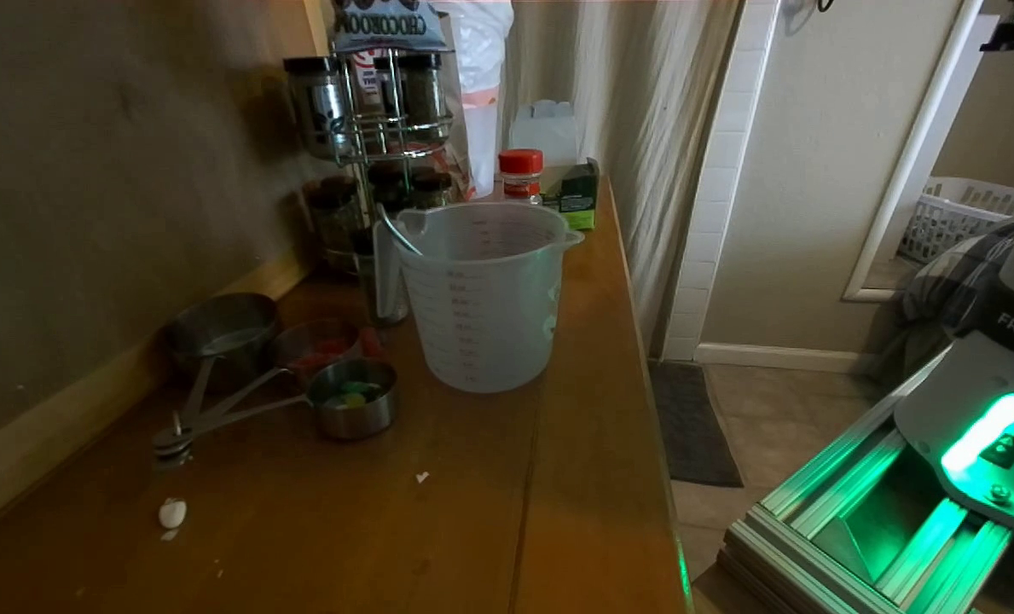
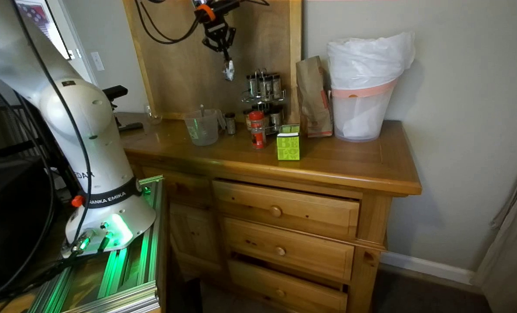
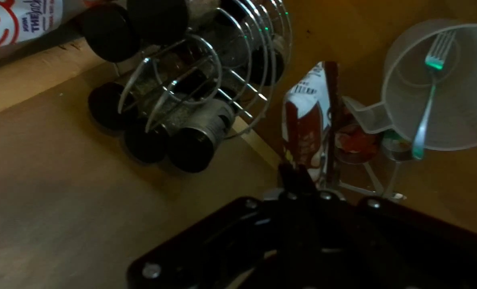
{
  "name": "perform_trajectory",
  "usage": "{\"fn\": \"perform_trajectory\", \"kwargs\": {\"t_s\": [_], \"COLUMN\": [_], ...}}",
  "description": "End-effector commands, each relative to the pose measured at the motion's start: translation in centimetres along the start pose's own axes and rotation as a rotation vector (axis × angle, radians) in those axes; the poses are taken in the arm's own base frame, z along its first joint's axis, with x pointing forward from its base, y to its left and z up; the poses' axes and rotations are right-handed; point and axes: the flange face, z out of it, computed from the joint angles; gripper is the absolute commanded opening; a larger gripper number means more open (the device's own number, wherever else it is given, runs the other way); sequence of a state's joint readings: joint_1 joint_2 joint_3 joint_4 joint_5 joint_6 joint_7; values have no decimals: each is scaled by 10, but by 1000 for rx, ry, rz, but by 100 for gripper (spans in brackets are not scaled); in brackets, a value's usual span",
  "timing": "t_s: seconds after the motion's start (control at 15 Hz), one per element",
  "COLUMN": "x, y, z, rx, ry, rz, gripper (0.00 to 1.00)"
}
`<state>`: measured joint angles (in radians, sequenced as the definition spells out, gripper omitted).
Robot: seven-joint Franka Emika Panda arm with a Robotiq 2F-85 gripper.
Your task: Remove the packet from the rack and put it in the jar
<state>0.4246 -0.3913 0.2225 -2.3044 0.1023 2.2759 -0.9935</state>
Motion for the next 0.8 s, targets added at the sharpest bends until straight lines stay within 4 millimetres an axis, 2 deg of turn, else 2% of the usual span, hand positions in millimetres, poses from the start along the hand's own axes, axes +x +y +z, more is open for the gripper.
{"fn": "perform_trajectory", "kwargs": {"t_s": [0.0,0.2,0.47,0.73], "x": [7,20,14,13], "y": [-26,-39,-51,-52], "z": [2,29,66,74], "rx": [127,234,365,363], "ry": [90,153,144,114], "rz": [-105,-196,-305,-312], "gripper": [0,0,0,1]}}
